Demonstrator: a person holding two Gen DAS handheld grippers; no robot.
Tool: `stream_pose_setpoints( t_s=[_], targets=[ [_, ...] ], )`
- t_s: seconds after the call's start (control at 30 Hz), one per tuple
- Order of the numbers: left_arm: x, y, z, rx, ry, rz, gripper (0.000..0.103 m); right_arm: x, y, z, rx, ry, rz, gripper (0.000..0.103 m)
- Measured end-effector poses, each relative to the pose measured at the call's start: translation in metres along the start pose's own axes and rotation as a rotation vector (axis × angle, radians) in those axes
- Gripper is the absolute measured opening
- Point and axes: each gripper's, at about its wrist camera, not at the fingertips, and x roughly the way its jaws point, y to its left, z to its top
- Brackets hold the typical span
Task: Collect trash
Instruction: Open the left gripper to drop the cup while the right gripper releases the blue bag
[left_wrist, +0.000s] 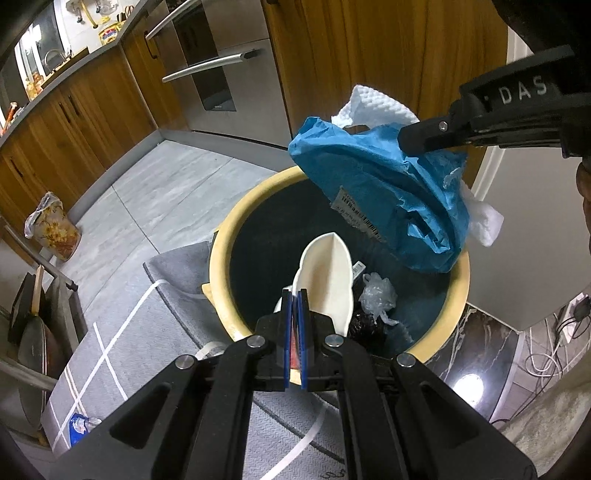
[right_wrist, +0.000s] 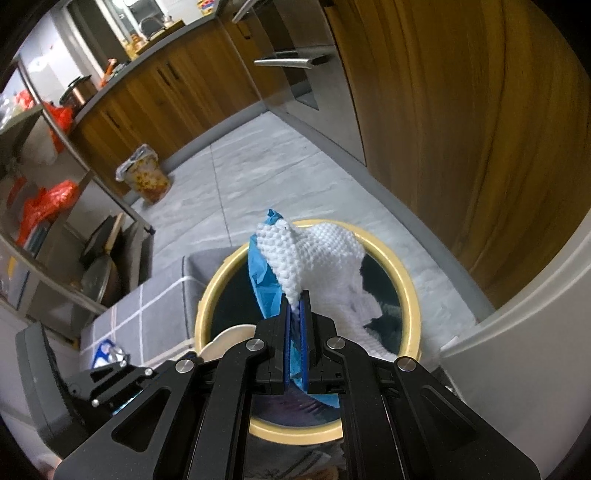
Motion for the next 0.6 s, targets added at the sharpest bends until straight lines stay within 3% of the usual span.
stream_pose_setpoints(
  t_s=[0.37, 0.47, 0.53, 0.6],
  targets=[
    [0.0021, 0.0024, 0.0007, -0.019, 0.002, -0.011, 0.003, 0.0019, -0.0075, 0.002, 0.048, 0.007, 0.061, 0.006],
    [0.0023, 0.0034, 0.0007, -0.025, 0.004, -0.015, 0.004, 0.0076, -0.0087, 0.001, 0.052, 0.036, 0.041, 0.006],
    [0.0033, 0.0026, -0.0001, -0.021, 0.013, -0.018, 0.004, 0.009, -0.0089, 0.0012, 0.059, 0.042, 0.047, 0.011],
    [0.0036, 0.0014, -0.0011, -0.015, 0.02, -0.021, 0.005, 0.0066, -0.0083, 0.0022, 0.062, 0.028, 0.048, 0.025]
  ],
)
